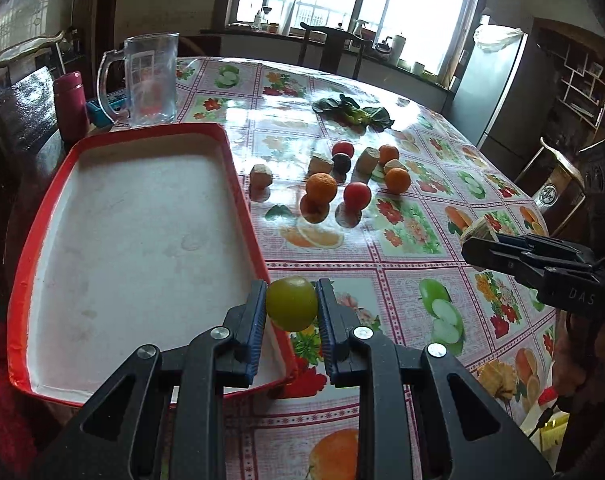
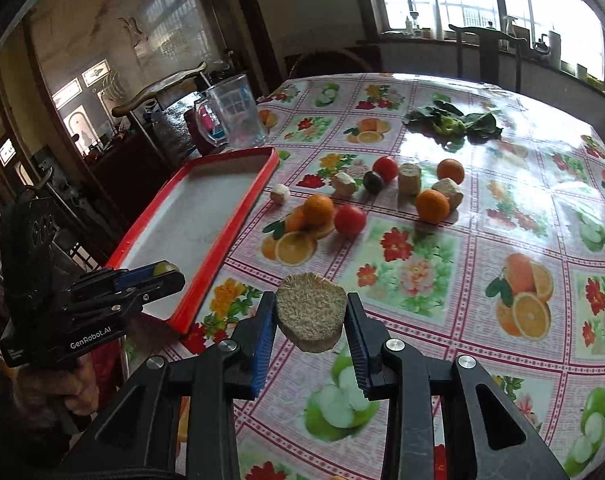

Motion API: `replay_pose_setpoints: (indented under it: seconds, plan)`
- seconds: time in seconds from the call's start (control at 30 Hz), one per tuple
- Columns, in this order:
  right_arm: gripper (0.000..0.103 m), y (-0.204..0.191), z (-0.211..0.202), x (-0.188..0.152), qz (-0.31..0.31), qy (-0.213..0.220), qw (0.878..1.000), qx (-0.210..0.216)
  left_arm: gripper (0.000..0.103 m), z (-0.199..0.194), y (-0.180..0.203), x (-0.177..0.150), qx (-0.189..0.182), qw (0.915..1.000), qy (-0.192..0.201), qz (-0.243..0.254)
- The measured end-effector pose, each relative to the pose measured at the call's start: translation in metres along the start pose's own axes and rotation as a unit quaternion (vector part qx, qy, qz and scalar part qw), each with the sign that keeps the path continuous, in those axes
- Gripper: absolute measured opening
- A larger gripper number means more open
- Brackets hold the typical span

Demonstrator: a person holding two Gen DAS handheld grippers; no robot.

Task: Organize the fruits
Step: 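Carry green apple in left tool while right tool carries slice over tray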

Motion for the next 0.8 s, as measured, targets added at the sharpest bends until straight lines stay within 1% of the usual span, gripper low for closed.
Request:
replay_pose_setpoints:
  seconds: [0.27,0.63,0.8]
  plan:
    - [0.034,-0.035,0.019,0.012,-0.021,-0.008,0.999,0.029,0.022,-0.011,-0.028,0.001,0.017,0.9996,0.01,-0.022]
    - [0.034,-0.076,0.039,0.029,-0.055,-0.017,0.997,0.055,0.022,-0.021,-0.066,0.0,0.039,0.9976,0.02,-0.054]
    - [0.034,-0.096,0.055,0.036,-0.07,-0.025,0.995,0.07,0.022,-0.026,-0.085,0.001,0.05,0.9963,0.024,-0.066]
Point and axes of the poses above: each gripper's, at about its wrist camera, not at the fingertips, and z roughly the way its jaws point, y to its right, x to its top, the point moved 1 cm from there along z, roughly the way its jaws point, and after that the axes turned 12 degrees about -z, right-handed, at the moved point
